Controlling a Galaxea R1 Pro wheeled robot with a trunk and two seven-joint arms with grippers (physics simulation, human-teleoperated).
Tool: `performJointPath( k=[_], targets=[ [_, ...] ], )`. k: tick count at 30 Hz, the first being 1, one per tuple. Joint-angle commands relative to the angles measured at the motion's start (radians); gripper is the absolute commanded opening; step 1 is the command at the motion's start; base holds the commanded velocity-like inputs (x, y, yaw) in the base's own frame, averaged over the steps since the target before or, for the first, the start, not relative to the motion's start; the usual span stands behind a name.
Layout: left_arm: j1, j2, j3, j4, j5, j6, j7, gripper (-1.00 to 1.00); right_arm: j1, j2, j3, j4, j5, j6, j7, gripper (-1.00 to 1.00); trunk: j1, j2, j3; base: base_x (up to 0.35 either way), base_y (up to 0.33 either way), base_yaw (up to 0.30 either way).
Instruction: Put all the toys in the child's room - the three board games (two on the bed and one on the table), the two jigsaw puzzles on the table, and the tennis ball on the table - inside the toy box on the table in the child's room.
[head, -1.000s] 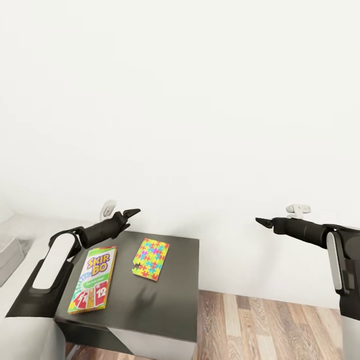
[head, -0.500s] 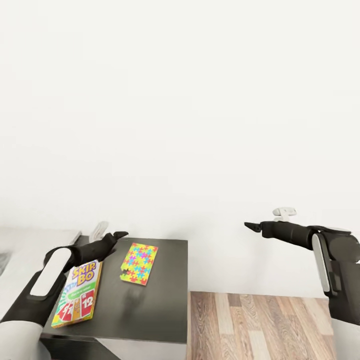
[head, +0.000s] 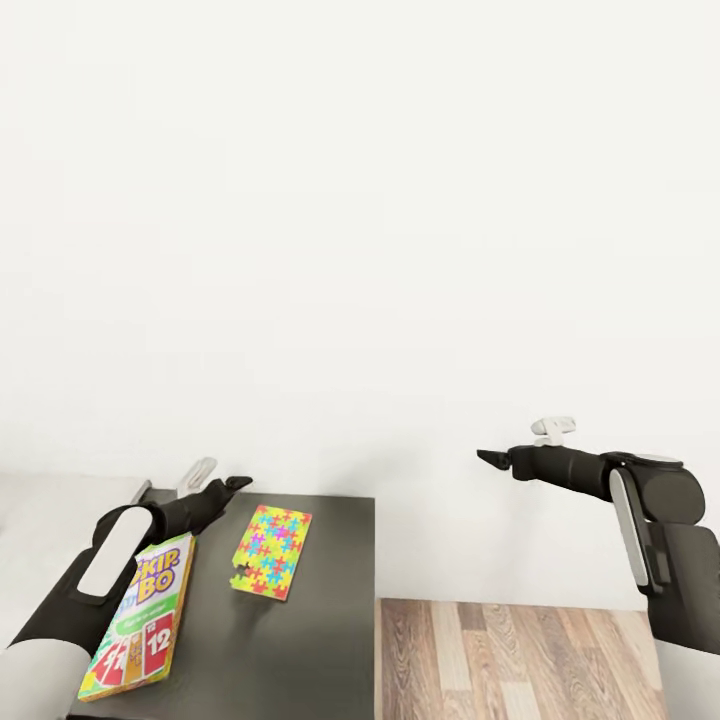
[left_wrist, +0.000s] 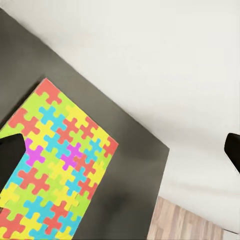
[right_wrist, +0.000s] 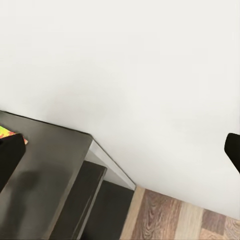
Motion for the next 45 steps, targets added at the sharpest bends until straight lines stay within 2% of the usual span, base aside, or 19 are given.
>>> performJointPath(
  k=[1,3,5,7,8,9,10,11,16,20,27,30,36,45],
  targets=[
    [-0.019,-0.002,-0.002,0.015,0.008,-0.004,0.003,1.00,-0.001,0.000,-0.002,-0.001,0.008,0.004,0.009,1.00,0.001,-0.002,-0.002,0.053,0.000,0.000],
    [-0.032,-0.003,-0.006,0.041,-0.015,-0.021,-0.003,1.00,0.012,-0.003,-0.003,-0.001,0.003,0.005,0.010,1.00,0.001,-0.002,-0.002,0.031,0.000,0.000],
    [-0.038,-0.003,-0.009,0.066,-0.056,-0.046,-0.006,1.00,0.036,-0.003,-0.004,-0.001,0.001,0.005,0.010,1.00,0.001,-0.002,-0.002,0.020,0.000,0.000],
    [-0.042,-0.004,-0.012,0.097,-0.105,-0.086,-0.009,1.00,0.063,-0.003,-0.006,-0.001,0.000,0.003,0.011,1.00,0.001,-0.002,-0.002,0.013,0.000,0.000],
    [-0.055,-0.006,-0.016,0.144,-0.160,-0.139,-0.025,1.00,0.083,-0.003,-0.007,-0.001,-0.001,0.002,0.011,1.00,0.001,-0.002,-0.002,0.007,0.000,0.000],
    [-0.063,-0.007,-0.017,0.165,-0.183,-0.158,-0.039,1.00,0.091,-0.003,-0.008,-0.001,-0.001,0.001,0.011,1.00,0.001,-0.002,-0.002,0.006,0.000,0.000],
    [-0.073,-0.007,-0.019,0.187,-0.203,-0.176,-0.059,1.00,0.097,-0.003,-0.008,-0.001,-0.002,0.000,0.011,1.00,0.001,-0.002,-0.002,0.005,0.000,0.000],
    [-0.089,-0.009,-0.024,0.225,-0.237,-0.202,-0.110,1.00,0.105,-0.003,-0.009,-0.001,-0.002,-0.001,0.011,1.00,0.001,-0.002,-0.002,0.003,0.000,0.000],
    [-0.127,-0.031,-0.047,0.328,-0.305,-0.238,-0.238,1.00,0.117,-0.002,-0.008,-0.001,-0.002,-0.003,0.012,1.00,0.001,-0.002,-0.002,0.001,0.000,0.000],
    [-0.146,-0.040,-0.057,0.375,-0.325,-0.247,-0.275,1.00,0.119,-0.004,-0.010,-0.001,-0.003,-0.002,0.012,1.00,0.001,-0.002,-0.002,0.000,0.000,0.000],
    [-0.154,-0.052,-0.057,0.456,-0.325,-0.267,-0.291,1.00,0.120,-0.005,-0.009,-0.001,-0.003,-0.006,0.013,1.00,0.001,-0.002,-0.002,0.000,0.000,0.000],
    [-0.154,-0.056,-0.053,0.495,-0.324,-0.298,-0.292,1.00,0.121,-0.007,-0.009,-0.001,-0.003,-0.060,0.012,1.00,0.001,-0.002,-0.002,0.000,0.000,0.000],
    [-0.154,-0.056,-0.052,0.520,-0.323,-0.315,-0.292,1.00,0.121,-0.003,-0.006,-0.001,-0.001,-0.127,0.011,1.00,0.001,-0.002,-0.002,0.000,0.000,0.000],
    [-0.154,-0.056,-0.049,0.550,-0.324,-0.316,-0.292,1.00,0.121,0.000,-0.007,-0.001,0.000,-0.122,0.011,1.00,0.001,-0.002,-0.002,0.000,0.000,0.000]
  ],
)
